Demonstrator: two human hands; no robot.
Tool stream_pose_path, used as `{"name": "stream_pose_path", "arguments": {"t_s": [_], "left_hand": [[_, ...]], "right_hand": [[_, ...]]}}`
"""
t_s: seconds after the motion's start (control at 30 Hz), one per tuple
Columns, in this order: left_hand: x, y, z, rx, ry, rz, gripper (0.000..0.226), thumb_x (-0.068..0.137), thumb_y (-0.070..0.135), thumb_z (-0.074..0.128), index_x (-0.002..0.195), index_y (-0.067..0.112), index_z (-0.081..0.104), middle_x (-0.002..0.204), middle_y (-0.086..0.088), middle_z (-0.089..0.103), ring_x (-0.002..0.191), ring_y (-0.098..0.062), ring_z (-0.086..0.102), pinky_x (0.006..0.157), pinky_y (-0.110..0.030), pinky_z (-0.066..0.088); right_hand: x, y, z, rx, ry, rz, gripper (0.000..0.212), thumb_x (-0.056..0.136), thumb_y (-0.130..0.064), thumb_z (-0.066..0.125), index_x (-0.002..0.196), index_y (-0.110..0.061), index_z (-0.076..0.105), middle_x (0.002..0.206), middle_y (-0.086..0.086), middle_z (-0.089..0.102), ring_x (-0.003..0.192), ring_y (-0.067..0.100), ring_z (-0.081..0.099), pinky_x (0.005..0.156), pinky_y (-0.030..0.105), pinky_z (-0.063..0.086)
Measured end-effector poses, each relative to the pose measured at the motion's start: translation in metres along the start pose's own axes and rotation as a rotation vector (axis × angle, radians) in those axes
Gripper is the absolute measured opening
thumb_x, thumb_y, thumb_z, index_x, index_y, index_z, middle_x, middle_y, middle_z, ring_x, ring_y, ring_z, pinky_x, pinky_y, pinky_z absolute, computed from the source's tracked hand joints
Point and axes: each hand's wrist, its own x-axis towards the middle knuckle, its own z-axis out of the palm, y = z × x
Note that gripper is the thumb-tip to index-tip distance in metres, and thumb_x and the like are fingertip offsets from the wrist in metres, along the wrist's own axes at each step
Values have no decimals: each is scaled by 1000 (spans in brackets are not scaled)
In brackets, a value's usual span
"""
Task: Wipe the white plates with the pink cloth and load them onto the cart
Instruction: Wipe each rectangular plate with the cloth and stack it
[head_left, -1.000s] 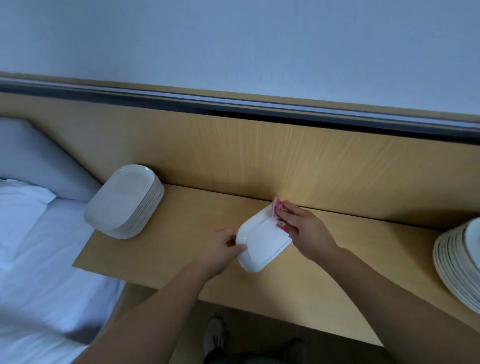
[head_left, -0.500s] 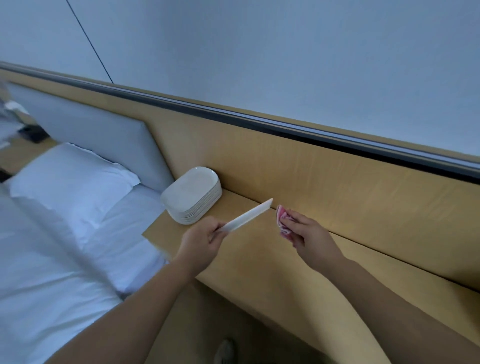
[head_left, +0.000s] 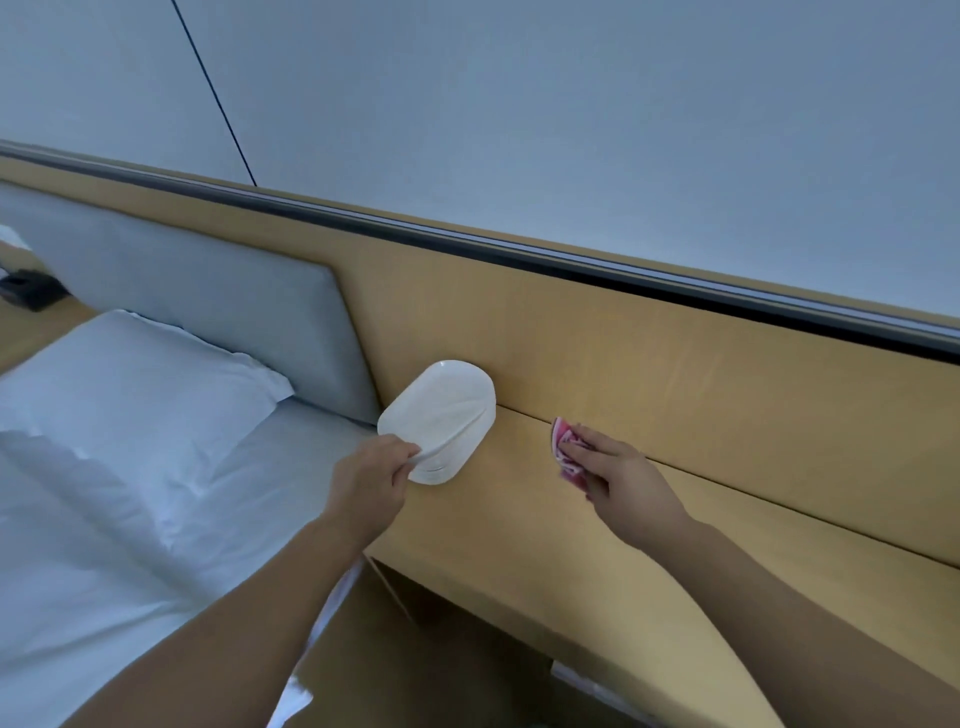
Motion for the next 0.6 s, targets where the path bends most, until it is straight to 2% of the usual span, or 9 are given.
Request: {"name": "stream_pose_path", "arguments": {"t_s": [0.1,0.2,0.27,0.43,0.6], "left_hand": [[11,-21,6,-2,-101,64,14,79,4,72,92,10,76,86,-1,71,79,-23,67,66,-22,40],[24,-32,16,4,-236,52,24,92,7,59,111,10,72,109,-3,68,106,-23,59,79,-24,38],[32,-38,24,4,-315,57,29,97,10,50,122,12,66,122,-1,63,118,-19,51,88,-21,35],[46,-50,39,24,-448,92,34,100,10,43,128,17,61,129,0,58,122,-16,46,83,-16,29],[52,-60,50,22,-514,72,37,102,13,40,133,20,57,134,4,53,125,-13,43,92,-17,31]], "right_hand": [[3,-11,15,-29,-6,44,40,92,1,56,127,-16,64,147,1,45,125,27,50,86,39,54],[4,-19,25,-42,-14,93,40,92,-1,55,127,-19,63,148,0,44,122,29,52,86,42,54],[4,-24,28,-53,-11,108,38,93,-2,55,127,-18,64,148,1,45,119,31,53,85,43,54],[3,-31,29,-101,21,138,37,91,-4,59,125,-17,65,145,4,48,116,35,55,82,43,55],[-7,-21,32,-150,18,196,42,90,-4,60,129,-20,63,147,3,45,120,32,54,86,43,54]]}}
